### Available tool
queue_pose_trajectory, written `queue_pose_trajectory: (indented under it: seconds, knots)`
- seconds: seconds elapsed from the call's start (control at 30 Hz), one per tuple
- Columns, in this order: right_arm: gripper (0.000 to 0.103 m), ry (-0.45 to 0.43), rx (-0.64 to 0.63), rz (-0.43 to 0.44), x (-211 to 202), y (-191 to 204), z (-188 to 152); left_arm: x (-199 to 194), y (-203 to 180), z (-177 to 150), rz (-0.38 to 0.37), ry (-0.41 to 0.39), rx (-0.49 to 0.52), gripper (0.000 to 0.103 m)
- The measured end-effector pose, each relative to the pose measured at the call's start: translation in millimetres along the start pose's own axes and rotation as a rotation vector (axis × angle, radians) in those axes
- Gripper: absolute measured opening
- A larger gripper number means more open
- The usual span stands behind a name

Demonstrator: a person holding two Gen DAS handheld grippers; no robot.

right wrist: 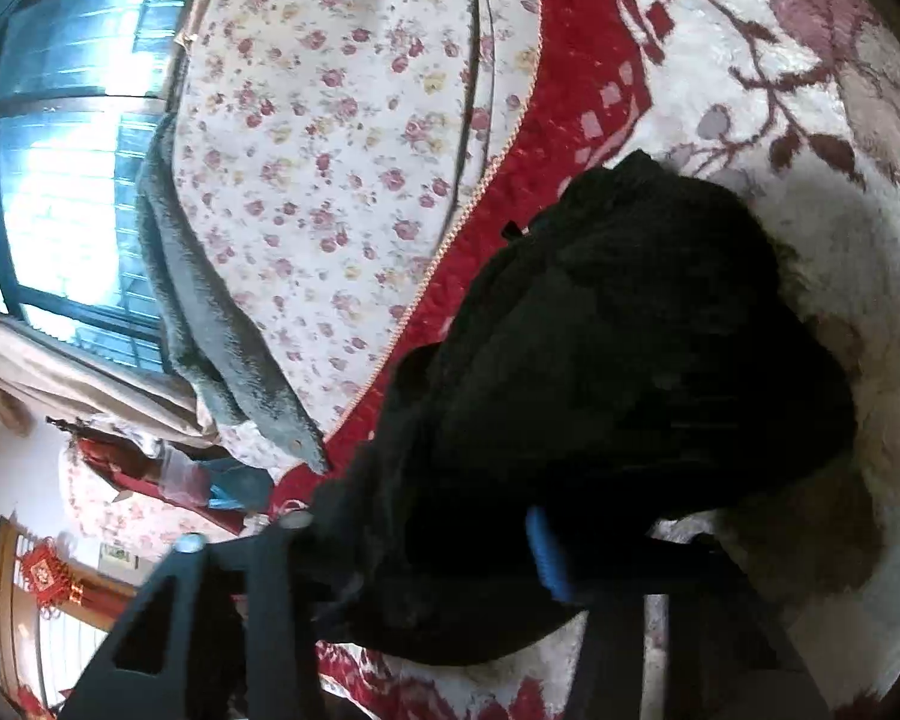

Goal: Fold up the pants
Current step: 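Grasp the folded pants edge with the left gripper while the right gripper grasps beside it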

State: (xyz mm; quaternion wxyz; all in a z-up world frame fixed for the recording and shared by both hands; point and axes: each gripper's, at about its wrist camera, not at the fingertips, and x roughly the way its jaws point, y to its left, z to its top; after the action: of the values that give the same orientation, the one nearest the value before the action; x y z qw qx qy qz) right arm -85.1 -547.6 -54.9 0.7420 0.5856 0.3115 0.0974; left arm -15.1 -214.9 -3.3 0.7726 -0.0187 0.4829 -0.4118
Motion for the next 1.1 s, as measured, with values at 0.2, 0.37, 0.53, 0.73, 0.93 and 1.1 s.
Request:
queue_pose_trajectory:
  seconds: [0.2, 0.37, 0.53, 0.73, 0.93, 1.1]
  knots:
    - [0.041, 0.022, -0.021, -0.024, -11, 11, 2, 31, -22, 10, 0.078, 0.038, 0.13, 0.09]
    - [0.051, 0.006, 0.045, 0.007, -30, 17, 6, 48, -17, 12, 0.099, 0.085, 0.147, 0.09]
    - [0.067, 0.059, 0.053, -0.014, -11, 13, 9, 57, -22, 9, 0.121, 0.081, 0.172, 0.09]
    - [0.04, 0.004, 0.009, 0.12, 1, 18, 14, 63, -22, 9, 0.125, 0.061, 0.184, 0.063]
    - [0.03, -0.015, -0.027, 0.181, 2, 31, 11, 57, -9, 14, 0.07, 0.062, 0.158, 0.008]
    - [0.027, -0.022, -0.058, 0.227, -4, 45, 8, 37, -8, 15, 0.041, 0.034, 0.142, 0.007]
